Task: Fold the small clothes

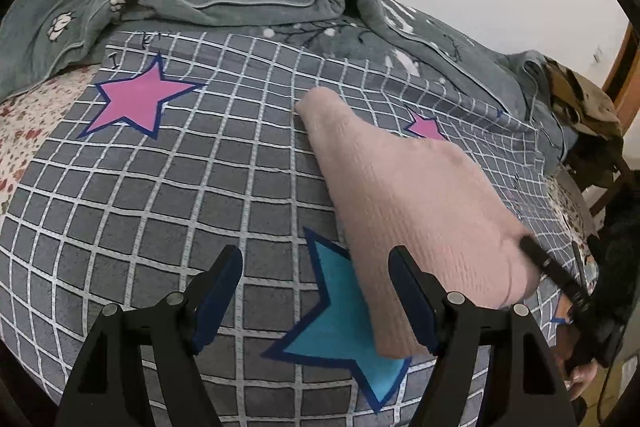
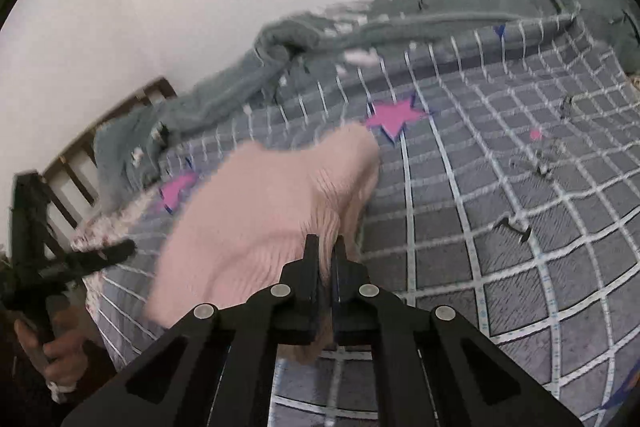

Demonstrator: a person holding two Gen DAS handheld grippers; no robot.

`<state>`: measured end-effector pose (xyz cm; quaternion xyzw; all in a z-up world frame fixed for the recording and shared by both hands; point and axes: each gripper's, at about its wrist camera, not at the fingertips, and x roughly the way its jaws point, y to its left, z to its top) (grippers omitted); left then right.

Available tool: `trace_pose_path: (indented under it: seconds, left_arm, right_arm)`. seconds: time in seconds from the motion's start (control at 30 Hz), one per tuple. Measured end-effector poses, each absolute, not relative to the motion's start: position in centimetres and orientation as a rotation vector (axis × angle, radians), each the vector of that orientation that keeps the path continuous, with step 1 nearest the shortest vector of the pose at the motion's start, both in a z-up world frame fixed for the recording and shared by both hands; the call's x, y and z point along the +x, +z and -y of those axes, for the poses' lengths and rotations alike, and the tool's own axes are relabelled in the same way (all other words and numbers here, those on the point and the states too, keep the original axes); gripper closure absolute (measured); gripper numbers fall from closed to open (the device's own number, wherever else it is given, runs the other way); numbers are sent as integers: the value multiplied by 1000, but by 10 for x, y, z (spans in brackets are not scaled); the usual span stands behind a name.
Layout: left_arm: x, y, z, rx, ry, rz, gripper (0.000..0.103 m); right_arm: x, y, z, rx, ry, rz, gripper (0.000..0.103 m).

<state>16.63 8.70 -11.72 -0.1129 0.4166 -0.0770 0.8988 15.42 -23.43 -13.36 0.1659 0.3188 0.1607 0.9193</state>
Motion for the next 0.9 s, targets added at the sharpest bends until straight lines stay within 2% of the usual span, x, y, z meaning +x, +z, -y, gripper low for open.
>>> trace_pose_path:
  seconds: [0.07,0.17,0.27,0.33,0.47,0.6,0.9]
  left_arm:
    - [165,-117,-82,-228,-156,-857,30]
    - [163,-119,-72,-233,-175,-856,30]
    - [161,-122,-56,-201,-188,-867,30]
    - [159,-126,-47,-162,-189,-876,30]
    - [155,-131,-38,-115,-196,-895,29]
    - [150,-127,-41,-120,-181,-899,28]
    - [164,-108,-56,-200,-120,-853,28]
  right_arm:
    - [151,-127,237,353,328,-618,98]
    - [160,-137,227,281,284,-672,98]
    - [164,-149,219,213,275,-732,93]
    - [159,-142,222,223,279,-712,87]
    - [146,-124,223,231,327,-669,87]
    - [137,-115,218,176,343,-641,79]
    - [145,-94,204,155,408,-580,77]
